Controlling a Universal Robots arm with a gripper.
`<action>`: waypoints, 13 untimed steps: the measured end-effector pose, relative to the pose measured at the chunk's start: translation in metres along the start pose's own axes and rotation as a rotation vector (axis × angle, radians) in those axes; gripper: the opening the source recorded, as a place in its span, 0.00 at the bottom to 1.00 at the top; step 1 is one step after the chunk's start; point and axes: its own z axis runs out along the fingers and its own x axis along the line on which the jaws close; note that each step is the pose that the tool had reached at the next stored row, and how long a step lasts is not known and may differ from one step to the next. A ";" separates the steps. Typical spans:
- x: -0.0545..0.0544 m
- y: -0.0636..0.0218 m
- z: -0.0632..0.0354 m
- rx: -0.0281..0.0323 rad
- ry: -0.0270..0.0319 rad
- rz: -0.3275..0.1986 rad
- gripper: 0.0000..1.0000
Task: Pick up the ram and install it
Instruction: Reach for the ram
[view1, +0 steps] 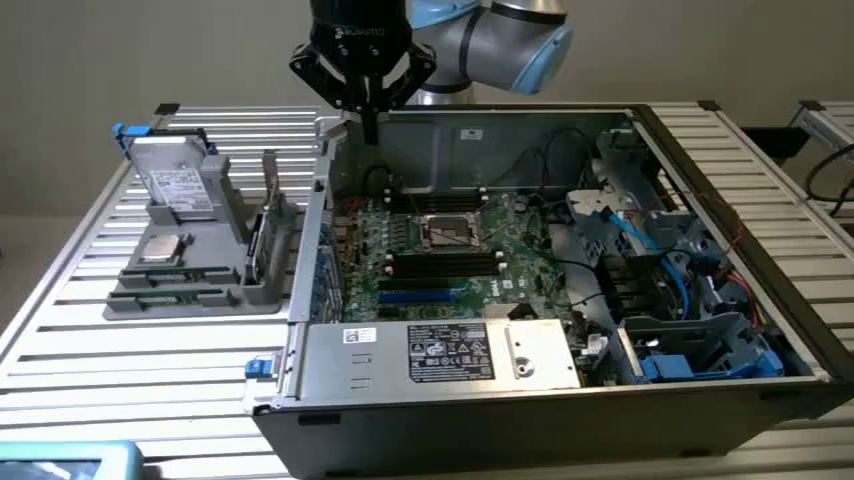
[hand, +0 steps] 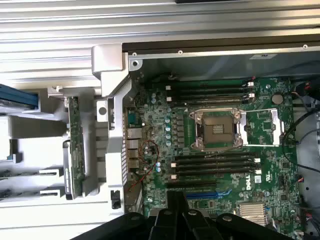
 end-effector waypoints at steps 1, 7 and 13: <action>0.000 0.0000 0.0000 0.0000 0.0000 0.000 0.11; 0.000 0.0000 0.0000 0.0000 0.0000 0.000 0.11; 0.000 -0.0011 -0.0001 0.0002 0.0002 0.000 0.11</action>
